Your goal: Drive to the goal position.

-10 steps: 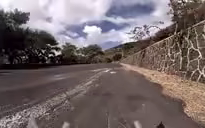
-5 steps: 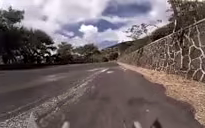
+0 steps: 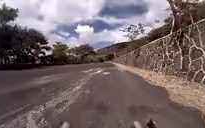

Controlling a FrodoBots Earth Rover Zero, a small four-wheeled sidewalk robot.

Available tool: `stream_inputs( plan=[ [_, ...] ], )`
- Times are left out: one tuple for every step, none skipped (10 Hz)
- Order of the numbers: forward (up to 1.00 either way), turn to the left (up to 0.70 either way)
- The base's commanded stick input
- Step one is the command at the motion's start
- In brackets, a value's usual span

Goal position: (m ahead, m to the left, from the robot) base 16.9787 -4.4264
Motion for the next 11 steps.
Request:
stream_inputs(
  plan=[
    [0.5, 0.0],
    [0.5, 0.0],
    [0.5, 0.0],
    [0.5, 0.0],
    [0.5, 0.0],
    [0.5, 0.0],
    [0.5, 0.0],
    [0.5, 0.0],
    [0.5, 0.0],
    [0.5, 0.0],
    [0.5, 0.0]
  ],
)
